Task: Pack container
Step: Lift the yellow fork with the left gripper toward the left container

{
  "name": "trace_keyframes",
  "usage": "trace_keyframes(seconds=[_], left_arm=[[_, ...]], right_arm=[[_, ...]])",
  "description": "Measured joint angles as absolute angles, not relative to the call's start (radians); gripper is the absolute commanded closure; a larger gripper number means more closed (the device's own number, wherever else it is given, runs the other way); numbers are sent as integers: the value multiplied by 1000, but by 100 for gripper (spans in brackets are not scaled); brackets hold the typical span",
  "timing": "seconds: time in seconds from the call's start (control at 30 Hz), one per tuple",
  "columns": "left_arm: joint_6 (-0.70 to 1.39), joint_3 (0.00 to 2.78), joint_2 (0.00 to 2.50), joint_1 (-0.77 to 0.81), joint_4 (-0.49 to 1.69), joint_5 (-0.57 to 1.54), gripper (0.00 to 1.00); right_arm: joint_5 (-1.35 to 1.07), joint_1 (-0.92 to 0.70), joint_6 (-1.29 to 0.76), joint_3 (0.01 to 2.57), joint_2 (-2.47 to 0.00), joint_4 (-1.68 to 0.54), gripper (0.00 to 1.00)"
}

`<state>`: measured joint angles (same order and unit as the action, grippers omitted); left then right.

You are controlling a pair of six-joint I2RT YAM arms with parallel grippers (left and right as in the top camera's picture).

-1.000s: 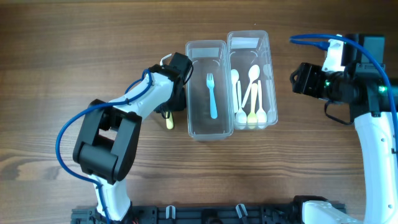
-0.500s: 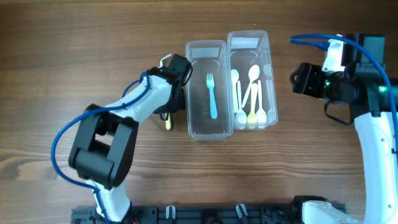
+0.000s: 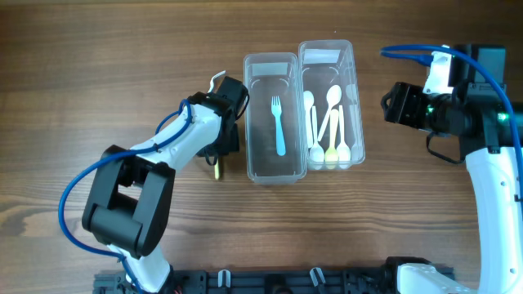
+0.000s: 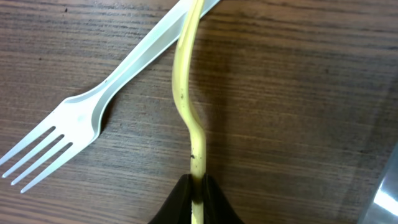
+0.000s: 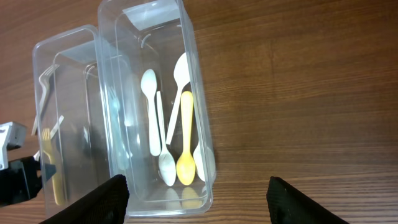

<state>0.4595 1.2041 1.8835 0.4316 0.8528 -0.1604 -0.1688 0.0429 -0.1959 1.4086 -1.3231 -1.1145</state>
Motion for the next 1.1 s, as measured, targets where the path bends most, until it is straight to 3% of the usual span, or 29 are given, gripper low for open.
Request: trace_keyframes(seconds=[0.37,0.47,0.53,0.6,0.8,1.1], left_arm=[[460,1204,1882,416,868,-168,86],[459,1204,1882,396,868,-168,80],[459,1204,1882,385,868,-168,69],[453,1204,1882,377,867,-170,64],[429,1203,1882,366,789,-170,56],[310,1202,1882,366,754,-152,59]], right_arm=[[-169,43,-196,1409,-1323,-1115,29],[-169,43,-196,1409,-1323,-1115,29],[-169,43,-196,1409,-1323,-1115,29],[-169,43,-196,1409,-1323,-1115,29],[-169,43,-196,1409,-1323,-1115,29],[-169,43,-196,1409,-1323,-1115,29]])
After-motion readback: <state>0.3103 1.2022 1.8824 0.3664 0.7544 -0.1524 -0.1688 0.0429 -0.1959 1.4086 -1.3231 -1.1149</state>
